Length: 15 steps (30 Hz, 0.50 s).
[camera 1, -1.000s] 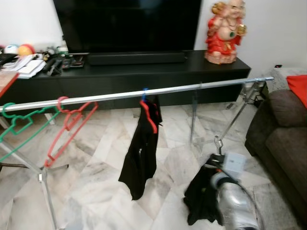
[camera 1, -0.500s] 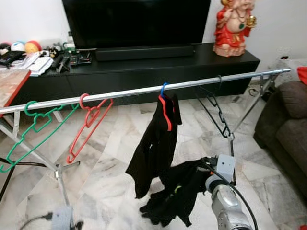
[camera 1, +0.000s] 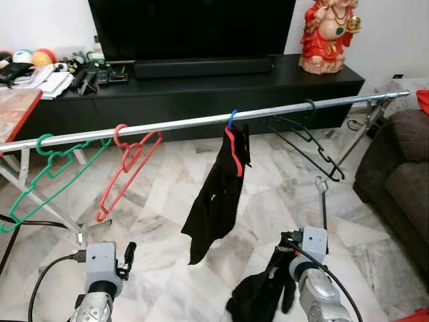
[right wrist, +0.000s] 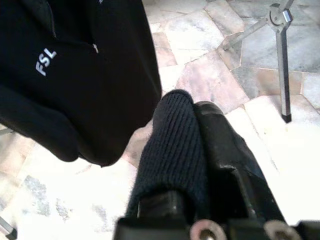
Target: Hang hanger
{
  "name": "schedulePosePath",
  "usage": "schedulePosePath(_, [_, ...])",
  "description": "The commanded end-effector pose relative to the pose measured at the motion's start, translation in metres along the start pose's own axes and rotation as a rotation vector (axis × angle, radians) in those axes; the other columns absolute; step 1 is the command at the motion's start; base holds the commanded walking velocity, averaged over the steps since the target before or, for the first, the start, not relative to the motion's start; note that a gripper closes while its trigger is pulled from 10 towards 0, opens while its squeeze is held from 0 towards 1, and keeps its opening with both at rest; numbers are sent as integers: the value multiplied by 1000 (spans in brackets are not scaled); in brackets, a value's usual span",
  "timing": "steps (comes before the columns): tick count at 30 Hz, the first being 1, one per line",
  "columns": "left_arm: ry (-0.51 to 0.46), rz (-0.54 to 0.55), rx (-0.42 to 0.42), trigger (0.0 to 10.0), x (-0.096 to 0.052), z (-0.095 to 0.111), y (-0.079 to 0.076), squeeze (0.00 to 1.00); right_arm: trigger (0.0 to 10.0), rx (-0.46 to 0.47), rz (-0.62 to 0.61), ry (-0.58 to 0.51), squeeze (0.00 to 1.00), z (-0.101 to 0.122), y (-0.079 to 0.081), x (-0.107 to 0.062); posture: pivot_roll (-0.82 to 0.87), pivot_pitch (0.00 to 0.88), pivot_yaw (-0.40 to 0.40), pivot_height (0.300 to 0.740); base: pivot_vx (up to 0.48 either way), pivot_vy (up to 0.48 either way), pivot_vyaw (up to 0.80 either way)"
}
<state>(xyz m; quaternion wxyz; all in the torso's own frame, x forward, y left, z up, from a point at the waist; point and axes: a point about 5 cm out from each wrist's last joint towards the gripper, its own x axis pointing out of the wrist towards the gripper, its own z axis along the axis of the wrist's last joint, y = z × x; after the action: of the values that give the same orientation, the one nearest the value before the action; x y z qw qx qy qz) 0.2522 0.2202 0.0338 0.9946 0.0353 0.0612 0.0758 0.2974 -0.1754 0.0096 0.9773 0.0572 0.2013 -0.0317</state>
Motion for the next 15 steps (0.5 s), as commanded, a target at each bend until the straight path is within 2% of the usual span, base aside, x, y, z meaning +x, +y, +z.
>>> schedulePosePath(1, [24, 25, -10, 10000, -4, -3, 2, 0, 10000, -13, 25, -42, 0, 10, 4, 3, 23, 123, 21, 740, 0, -461, 800])
schedulePosePath(6, [33, 16, -29, 10000, -4, 1, -3, 0, 10000, -11, 32, -31, 0, 8, 3, 3, 23, 124, 22, 740, 0, -461, 750])
schedulePosePath(8, [26, 7, -29, 10000, -5, 9, -8, 0, 10000, -5, 33, -9, 0, 3, 0, 2, 26, 119, 20, 740, 0, -461, 0])
schedulePosePath(12, [4, 0, -14, 10000, -4, 15, -8, 0, 10000, -3, 45, -6, 0, 2, -1, 2, 26, 117, 17, 740, 0, -352, 0])
schedulePosePath(15, [-13, -19, 10, 10000, -4, 20, -10, 0, 10000, -16, 56, 2, 0, 0, -2, 2, 27, 115, 13, 740, 0, 0, 0])
